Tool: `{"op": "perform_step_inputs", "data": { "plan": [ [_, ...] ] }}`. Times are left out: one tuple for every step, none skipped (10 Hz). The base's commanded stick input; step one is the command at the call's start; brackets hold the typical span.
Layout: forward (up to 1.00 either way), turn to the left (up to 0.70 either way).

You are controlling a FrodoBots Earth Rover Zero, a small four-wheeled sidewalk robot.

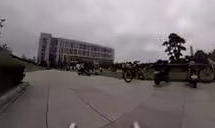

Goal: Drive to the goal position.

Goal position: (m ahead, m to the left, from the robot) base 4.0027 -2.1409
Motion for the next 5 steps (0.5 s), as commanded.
{"op": "perform_step_inputs", "data": {
  "plan": [
    [0.45,0.07],
    [0.45,0.02],
    [0.45,0.00],
    [0.45,0.00],
    [0.45,0.00]
  ]
}}
